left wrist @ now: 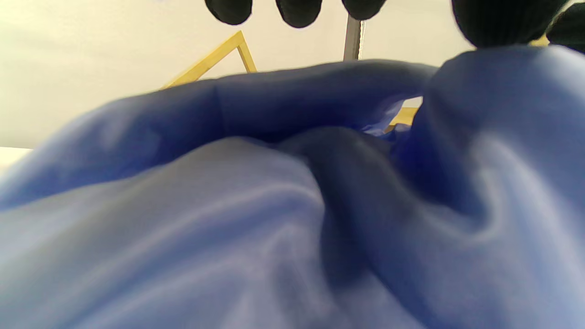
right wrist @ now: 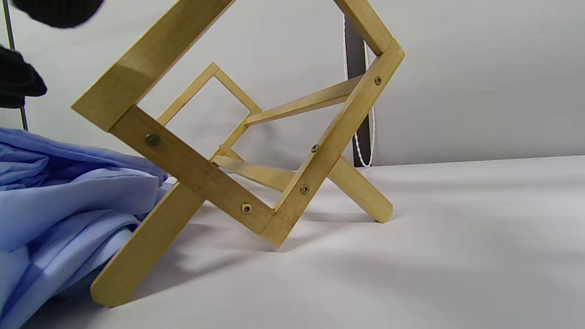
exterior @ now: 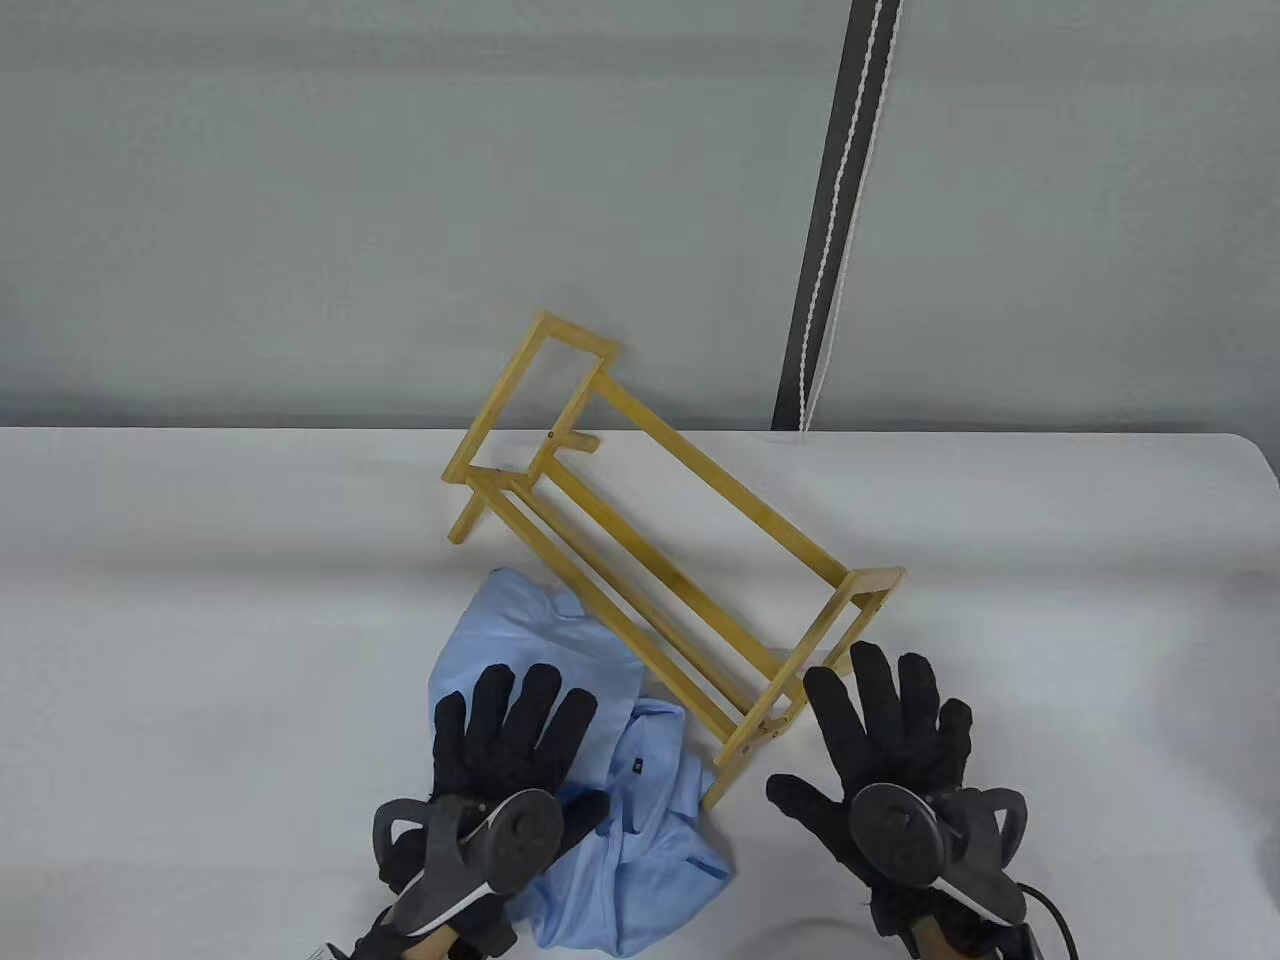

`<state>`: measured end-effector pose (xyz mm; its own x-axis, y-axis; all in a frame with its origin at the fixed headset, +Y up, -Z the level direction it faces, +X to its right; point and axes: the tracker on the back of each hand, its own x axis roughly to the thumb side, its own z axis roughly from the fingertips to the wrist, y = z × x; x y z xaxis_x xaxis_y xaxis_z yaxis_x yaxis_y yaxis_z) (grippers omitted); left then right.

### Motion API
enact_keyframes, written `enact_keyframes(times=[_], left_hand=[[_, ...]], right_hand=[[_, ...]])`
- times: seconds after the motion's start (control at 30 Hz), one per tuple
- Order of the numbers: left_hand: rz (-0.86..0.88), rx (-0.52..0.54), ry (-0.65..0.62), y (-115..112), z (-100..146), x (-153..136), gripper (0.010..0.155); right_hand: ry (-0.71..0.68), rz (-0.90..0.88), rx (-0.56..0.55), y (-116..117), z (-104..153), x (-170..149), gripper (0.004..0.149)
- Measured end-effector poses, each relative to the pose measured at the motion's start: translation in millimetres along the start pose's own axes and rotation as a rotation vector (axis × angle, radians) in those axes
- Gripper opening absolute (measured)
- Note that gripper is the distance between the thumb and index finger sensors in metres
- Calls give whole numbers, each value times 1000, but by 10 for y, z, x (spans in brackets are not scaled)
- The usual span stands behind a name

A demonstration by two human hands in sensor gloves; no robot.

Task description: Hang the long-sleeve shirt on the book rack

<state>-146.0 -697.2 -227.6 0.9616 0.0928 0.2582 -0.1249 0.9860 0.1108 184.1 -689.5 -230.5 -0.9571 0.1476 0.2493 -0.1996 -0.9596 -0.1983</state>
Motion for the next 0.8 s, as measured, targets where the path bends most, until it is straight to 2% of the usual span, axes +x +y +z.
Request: enact_keyframes(times=[0.33, 0.8], left_hand=[[-3, 0, -24, -17, 1, 37, 88], [-2, -61, -43, -122, -34, 108, 88]], right_hand=[[14, -19, -30, -57, 8, -30, 93], [14, -33, -24, -45, 0, -38, 93]])
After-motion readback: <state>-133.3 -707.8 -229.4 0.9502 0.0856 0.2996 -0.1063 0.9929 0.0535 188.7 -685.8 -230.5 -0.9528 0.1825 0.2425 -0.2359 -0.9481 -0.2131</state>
